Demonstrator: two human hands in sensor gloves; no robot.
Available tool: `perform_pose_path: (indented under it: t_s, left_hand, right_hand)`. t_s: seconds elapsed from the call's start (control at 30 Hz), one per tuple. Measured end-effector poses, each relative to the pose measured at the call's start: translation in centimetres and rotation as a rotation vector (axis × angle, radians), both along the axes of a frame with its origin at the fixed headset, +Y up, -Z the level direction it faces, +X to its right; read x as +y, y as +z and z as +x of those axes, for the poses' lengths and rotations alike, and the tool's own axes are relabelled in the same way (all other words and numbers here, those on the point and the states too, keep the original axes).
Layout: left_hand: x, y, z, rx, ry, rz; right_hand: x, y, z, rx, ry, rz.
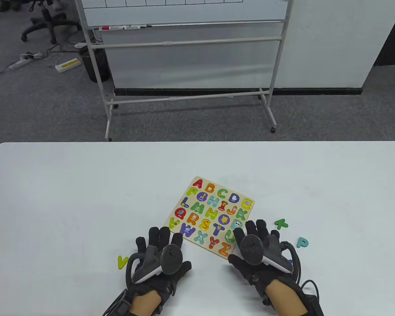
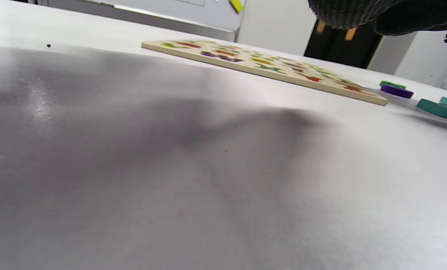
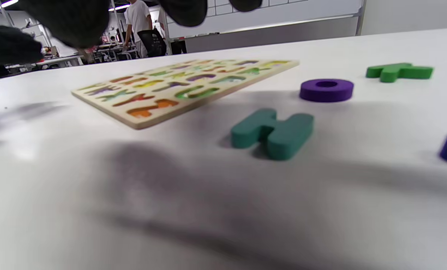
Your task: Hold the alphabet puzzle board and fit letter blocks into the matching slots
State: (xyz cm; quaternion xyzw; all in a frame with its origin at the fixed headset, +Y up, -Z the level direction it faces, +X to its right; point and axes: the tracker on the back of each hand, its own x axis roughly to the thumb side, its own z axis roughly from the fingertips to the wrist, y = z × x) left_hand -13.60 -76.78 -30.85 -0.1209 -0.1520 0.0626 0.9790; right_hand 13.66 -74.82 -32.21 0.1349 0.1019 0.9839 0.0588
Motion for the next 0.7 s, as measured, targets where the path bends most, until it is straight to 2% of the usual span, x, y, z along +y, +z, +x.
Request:
perform_pose_path:
  t_s: [0.17, 0.43, 0.53, 0.7]
  left_hand:
    - [0.0, 0.1, 0.0, -0.002, -0.014, -0.004]
    - [-0.1, -0.4, -0.4, -0.011, 0.056, -0.034]
    - [-0.7, -0.6, -0.6, -0.026, 0.109, -0.095]
    - [-1.8, -0.7, -0.3, -0.051, 0.093, -0.198]
  right_hand:
    - [0.0, 0.2, -0.4, 0.025, 0.013, -0.017]
    - [0.2, 0.2, -0.3, 0.014, -0.016, -0.012]
    - [0.2, 0.3, -0.2, 0.007, -0.031, -0.01]
    - [-0.3, 0.0, 0.1, -0.01, -0.033, -0.026]
